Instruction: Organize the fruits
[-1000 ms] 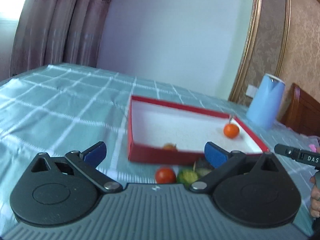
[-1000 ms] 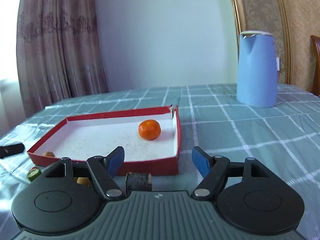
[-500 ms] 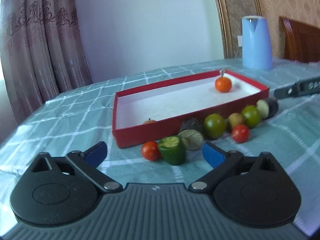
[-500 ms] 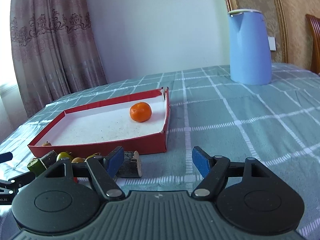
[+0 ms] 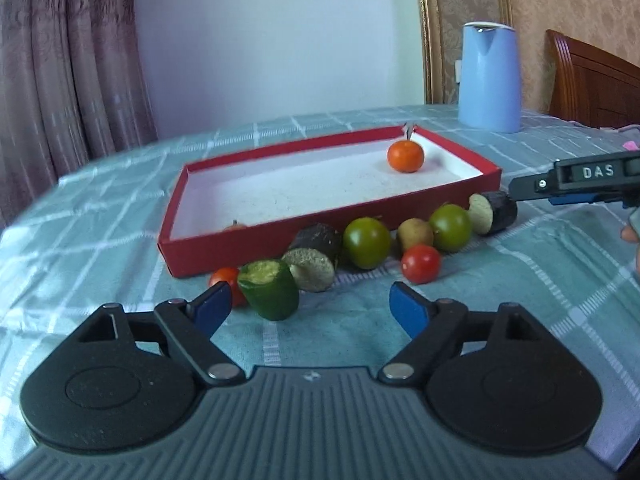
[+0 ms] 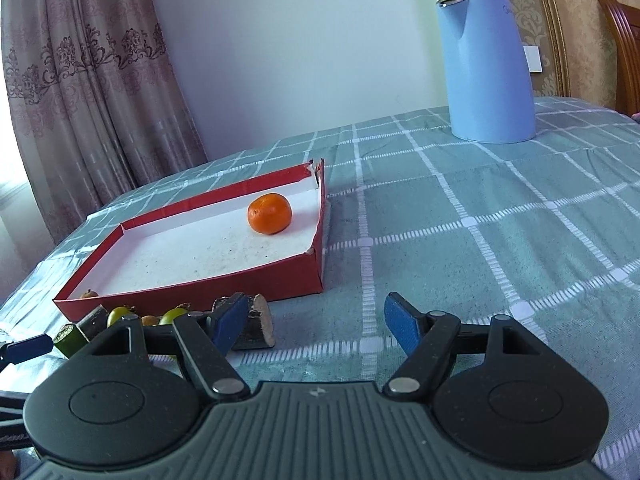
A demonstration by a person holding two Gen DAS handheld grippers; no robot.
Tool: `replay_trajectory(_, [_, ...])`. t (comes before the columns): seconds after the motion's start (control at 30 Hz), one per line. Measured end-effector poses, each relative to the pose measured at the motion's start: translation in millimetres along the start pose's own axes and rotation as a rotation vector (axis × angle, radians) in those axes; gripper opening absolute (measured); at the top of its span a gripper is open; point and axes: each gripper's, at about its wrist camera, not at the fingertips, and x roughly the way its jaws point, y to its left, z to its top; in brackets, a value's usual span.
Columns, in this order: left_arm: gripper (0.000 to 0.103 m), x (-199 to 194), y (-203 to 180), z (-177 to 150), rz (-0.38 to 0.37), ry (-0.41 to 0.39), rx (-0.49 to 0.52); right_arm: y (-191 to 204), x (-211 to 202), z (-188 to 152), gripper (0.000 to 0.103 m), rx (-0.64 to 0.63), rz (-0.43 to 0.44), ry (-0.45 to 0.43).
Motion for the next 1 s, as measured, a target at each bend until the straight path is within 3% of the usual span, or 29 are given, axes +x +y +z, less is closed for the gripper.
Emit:
replay_trajectory(0.2, [0.078, 11.0, 12.0, 7.7, -0.054, 0.041, -0.088, -0.9, -0.1, 0.1, 0.075, 0.003, 0.011, 0.003])
replay_trajectory(0.33, [0.054, 14.5, 11.4, 11.6, -0.03, 0.033, -0.052, -1.4, -2.2, -0.9, 0.075, 0.004, 0.024, 0.001])
replay_trajectory(0.53, [0.053, 22.6, 15.6, 14.6, -0.054, 0.066, 0.014, 0.4, -4.2, -3.9, 0.075, -0.035, 0.02, 0.045])
replay_trajectory(0.7, [0.053, 34.2, 26.3, 18.6, -0.094, 0.087, -0.024, 12.7, -10.8, -10.4, 0.075, -0.151, -0.017, 0.031])
replay_trajectory(0.87, [0.043, 29.5, 22.9, 14.5, -0.089, 0.067, -0.007, 29.5, -7.8, -11.9, 0.075, -0.236, -0.015, 0.037])
replay_trajectory(1.0, [0.039, 27.8, 21.6, 13.5, -0.08, 0.057, -0.005, 36.5, -0.7, -6.2, 0.075, -0.224, 0.015, 0.046])
